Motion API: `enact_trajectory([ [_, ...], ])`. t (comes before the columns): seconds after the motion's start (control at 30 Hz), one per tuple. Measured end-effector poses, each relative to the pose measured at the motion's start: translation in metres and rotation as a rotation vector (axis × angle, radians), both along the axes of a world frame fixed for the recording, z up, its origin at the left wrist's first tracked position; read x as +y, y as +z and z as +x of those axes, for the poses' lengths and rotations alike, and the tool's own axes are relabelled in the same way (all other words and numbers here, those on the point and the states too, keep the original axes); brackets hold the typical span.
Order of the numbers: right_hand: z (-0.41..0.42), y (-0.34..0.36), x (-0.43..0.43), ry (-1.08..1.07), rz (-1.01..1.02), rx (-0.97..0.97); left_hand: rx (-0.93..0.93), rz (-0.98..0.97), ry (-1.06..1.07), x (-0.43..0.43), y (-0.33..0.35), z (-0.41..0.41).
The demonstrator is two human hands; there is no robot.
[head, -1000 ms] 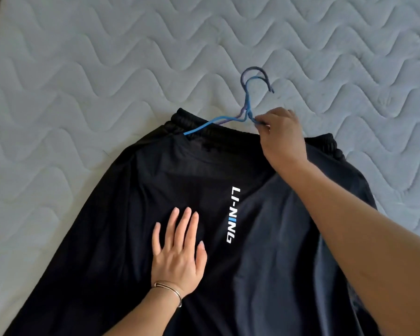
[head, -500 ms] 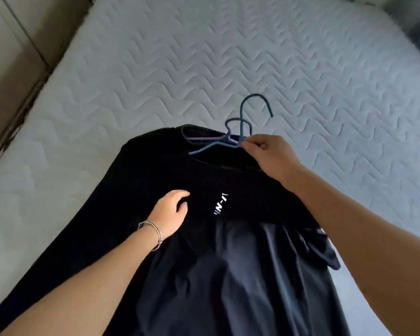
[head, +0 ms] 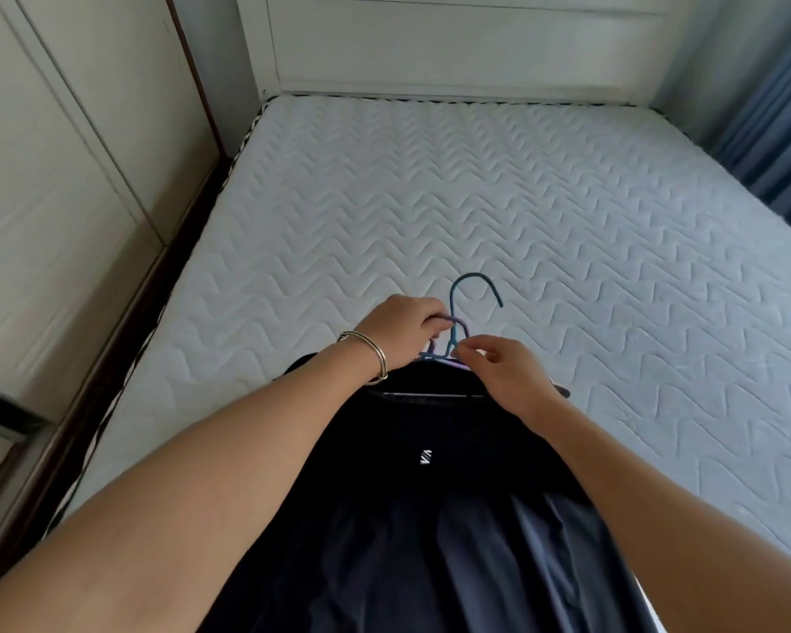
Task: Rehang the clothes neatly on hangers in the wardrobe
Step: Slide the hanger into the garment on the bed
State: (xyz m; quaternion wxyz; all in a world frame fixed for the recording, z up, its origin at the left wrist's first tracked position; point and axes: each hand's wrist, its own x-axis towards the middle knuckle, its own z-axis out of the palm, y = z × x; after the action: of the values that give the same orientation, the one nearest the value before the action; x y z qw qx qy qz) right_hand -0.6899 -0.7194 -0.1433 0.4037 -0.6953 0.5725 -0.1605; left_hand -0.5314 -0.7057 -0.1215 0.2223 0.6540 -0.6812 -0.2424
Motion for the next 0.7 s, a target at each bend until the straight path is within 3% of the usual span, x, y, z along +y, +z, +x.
enact_trajectory([
  [0.1, -0.011, -0.001, -0.007, -0.009, 0.028, 0.035, 0.118, -0.049, -0.006, 0.000, 0.008, 0.003],
  [0.27, -0.025, -0.015, -0.009, -0.012, 0.044, 0.068, 0.267, -0.203, 0.203, -0.019, 0.026, 0.013],
  [0.47, -0.036, 0.005, -0.014, -0.006, 0.031, 0.022, 0.177, -0.040, 0.239, -0.035, 0.015, 0.014],
  [0.7, -0.032, 0.090, -0.023, 0.030, -0.043, -0.078, 0.026, 0.064, 0.197, -0.038, 0.032, 0.007],
])
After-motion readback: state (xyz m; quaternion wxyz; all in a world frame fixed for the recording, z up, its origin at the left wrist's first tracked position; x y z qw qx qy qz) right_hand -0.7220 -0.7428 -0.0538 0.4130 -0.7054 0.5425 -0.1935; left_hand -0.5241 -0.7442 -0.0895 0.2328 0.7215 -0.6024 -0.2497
